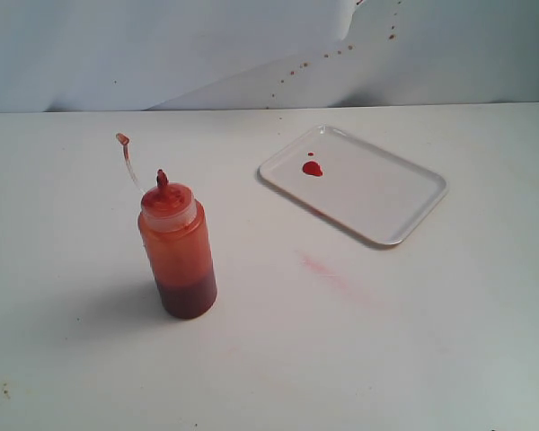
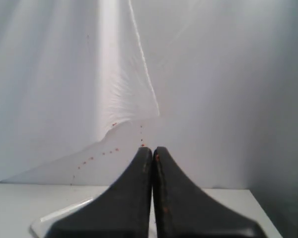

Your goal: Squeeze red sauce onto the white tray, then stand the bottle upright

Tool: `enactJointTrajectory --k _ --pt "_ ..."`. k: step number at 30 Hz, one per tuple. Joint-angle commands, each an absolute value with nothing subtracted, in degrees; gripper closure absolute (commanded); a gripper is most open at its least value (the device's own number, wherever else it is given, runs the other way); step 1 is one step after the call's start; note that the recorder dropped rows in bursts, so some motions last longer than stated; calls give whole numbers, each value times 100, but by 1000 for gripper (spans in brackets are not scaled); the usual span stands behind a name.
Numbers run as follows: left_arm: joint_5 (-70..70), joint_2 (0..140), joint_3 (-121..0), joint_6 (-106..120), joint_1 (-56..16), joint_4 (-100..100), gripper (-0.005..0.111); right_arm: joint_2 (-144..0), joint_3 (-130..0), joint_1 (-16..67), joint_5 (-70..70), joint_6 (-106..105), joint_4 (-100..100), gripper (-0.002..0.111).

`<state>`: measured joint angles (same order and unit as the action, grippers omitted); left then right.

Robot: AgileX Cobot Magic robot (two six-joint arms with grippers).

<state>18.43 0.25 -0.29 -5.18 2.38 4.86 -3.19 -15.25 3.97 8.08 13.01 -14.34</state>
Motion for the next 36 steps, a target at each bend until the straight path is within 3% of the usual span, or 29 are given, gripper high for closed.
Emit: enactJointTrajectory --k 1,19,36 --pt "1826 0 0 -548 204 497 107 -158 -887 425 425 1209 -1271 108" --pt "1826 0 0 -548 204 497 107 0 0 391 261 1196 -1246 108" --pt "1826 0 0 -548 204 497 107 0 0 391 1694 1678 -1257 108"
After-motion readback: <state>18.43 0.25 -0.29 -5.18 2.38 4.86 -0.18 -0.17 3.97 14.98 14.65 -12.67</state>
